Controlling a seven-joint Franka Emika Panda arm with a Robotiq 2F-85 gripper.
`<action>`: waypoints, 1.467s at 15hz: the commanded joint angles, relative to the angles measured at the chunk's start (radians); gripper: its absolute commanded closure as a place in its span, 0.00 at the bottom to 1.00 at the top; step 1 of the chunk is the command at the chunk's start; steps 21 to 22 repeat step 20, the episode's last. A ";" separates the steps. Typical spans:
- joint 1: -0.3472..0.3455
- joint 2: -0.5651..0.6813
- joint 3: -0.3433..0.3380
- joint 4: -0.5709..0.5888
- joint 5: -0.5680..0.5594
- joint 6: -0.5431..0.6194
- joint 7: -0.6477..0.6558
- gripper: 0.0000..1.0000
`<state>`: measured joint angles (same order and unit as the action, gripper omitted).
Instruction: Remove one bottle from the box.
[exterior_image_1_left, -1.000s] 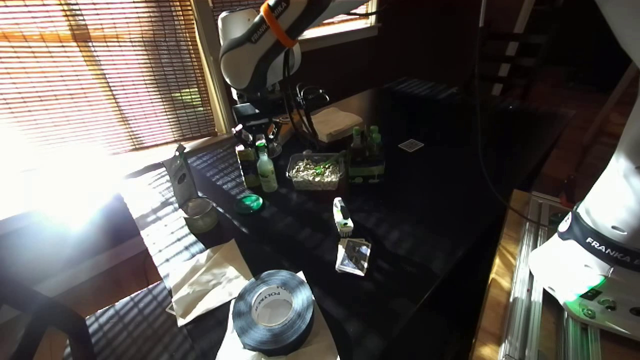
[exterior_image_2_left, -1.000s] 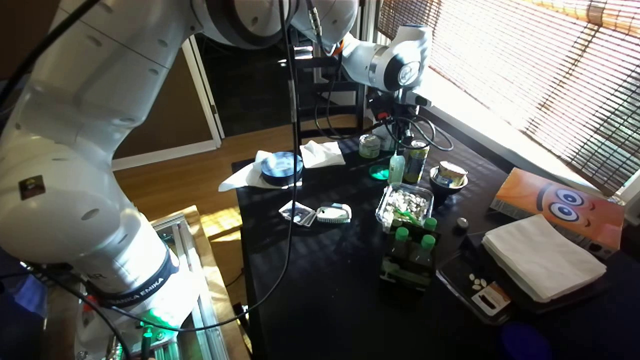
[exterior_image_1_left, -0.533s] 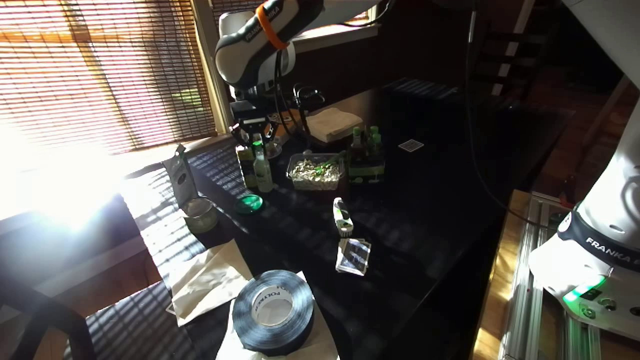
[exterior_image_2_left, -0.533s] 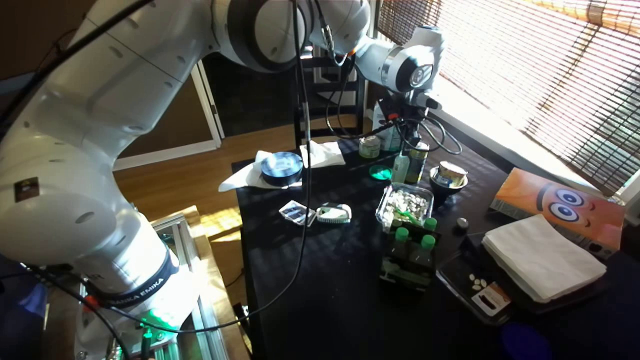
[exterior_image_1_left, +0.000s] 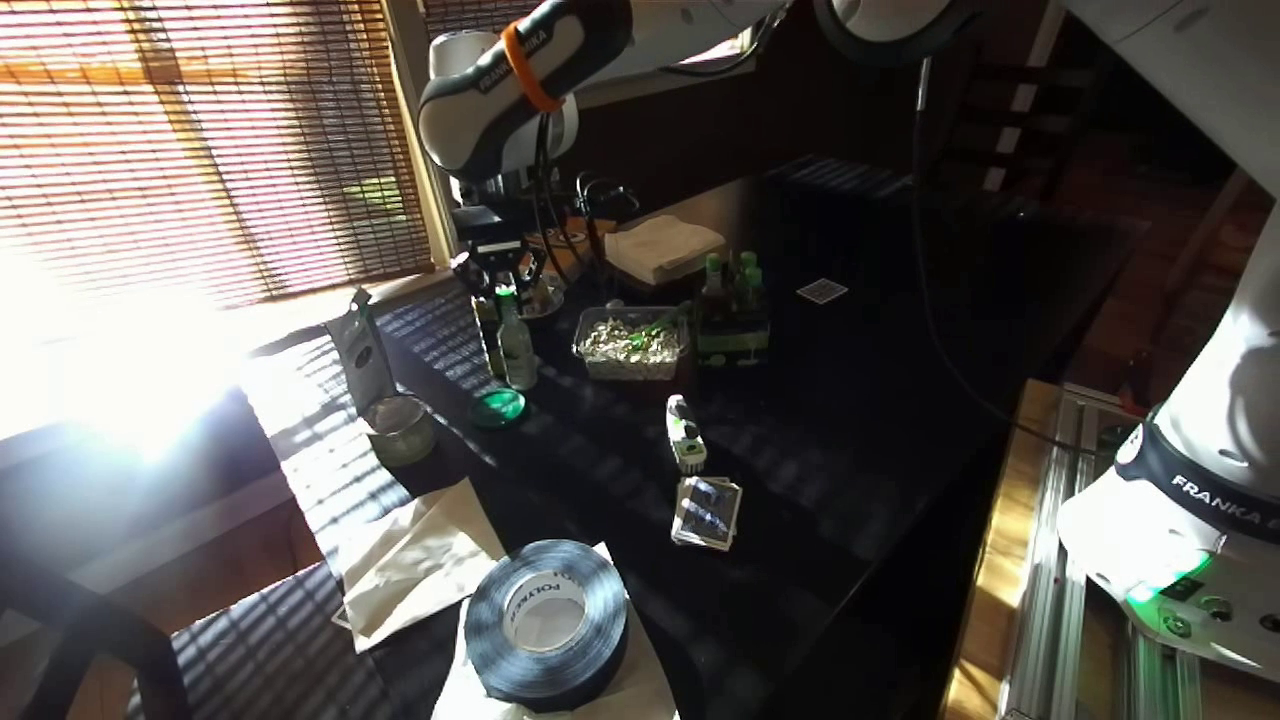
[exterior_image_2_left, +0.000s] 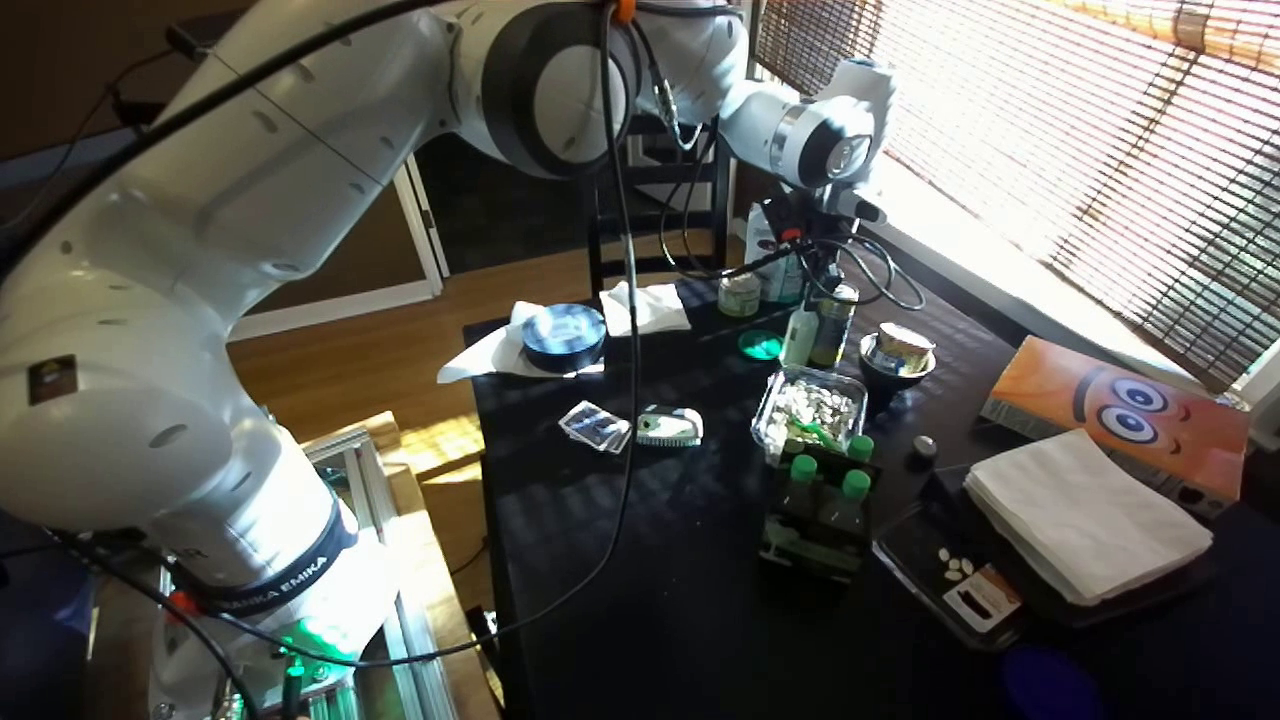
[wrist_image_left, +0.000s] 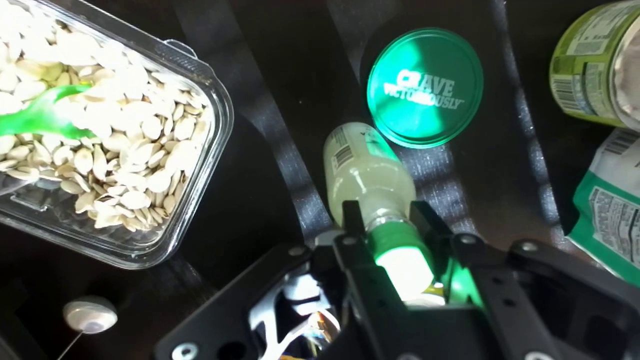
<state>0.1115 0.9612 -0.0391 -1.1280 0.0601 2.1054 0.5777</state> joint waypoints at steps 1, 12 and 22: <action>0.001 0.044 -0.002 0.096 0.012 -0.050 -0.014 0.93; -0.023 -0.145 0.026 0.006 0.032 -0.148 -0.098 0.00; -0.025 -0.120 0.020 0.056 0.052 -0.137 -0.121 0.00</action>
